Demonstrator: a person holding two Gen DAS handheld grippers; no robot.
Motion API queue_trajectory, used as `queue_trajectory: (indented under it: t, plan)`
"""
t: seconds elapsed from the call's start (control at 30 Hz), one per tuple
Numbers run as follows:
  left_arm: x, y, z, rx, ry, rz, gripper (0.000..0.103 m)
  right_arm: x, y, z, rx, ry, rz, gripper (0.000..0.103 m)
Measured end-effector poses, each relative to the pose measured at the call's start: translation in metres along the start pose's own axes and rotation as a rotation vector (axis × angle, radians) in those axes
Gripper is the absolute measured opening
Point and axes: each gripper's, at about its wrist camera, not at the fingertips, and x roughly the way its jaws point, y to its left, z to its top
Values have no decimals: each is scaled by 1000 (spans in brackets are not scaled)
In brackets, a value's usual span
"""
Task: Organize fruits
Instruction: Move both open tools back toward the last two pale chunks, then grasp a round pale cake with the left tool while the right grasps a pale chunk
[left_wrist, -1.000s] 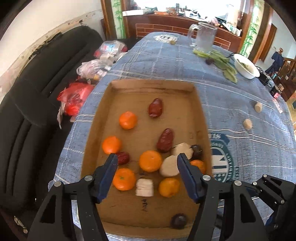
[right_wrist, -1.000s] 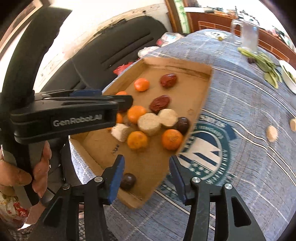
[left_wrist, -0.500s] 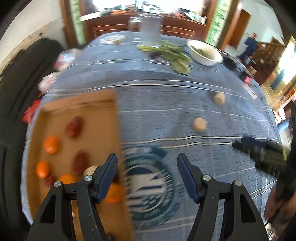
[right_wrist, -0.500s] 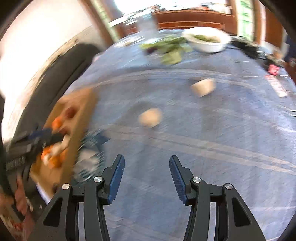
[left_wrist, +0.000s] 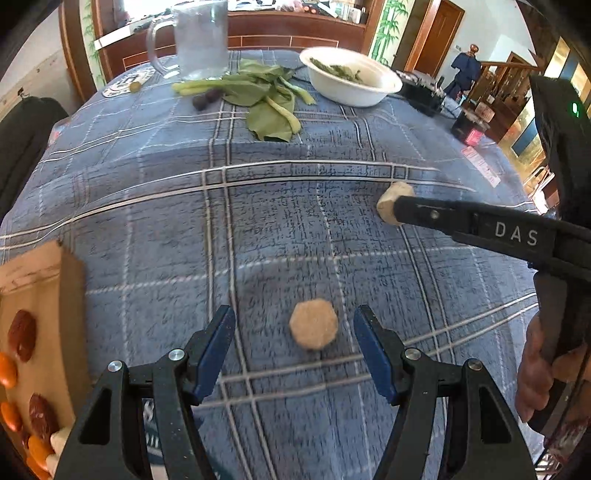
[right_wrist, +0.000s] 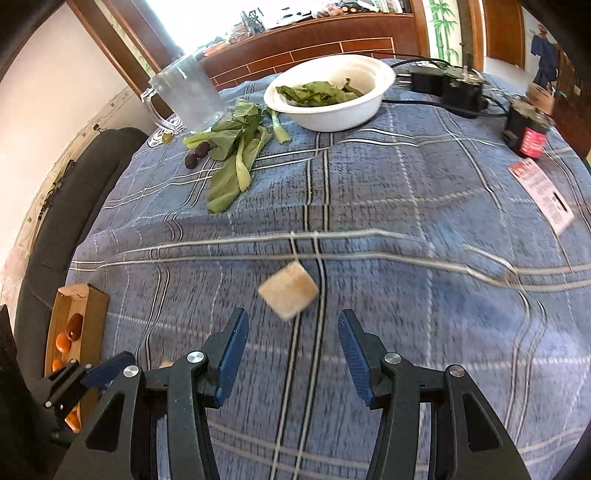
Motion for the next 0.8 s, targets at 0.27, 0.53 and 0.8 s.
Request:
queue_trajectory:
  t: [0.27, 0.53, 0.8]
  plan:
    - [10, -8, 0, 44, -3, 38, 63, 26, 11, 11, -33, 28, 4, 55]
    - [0, 2, -7, 13, -24, 28, 28, 29, 16, 13, -43, 6, -60, 39]
    - [-36, 21, -15, -49, -65, -6, 28, 3, 23, 5, -25, -27, -34, 39]
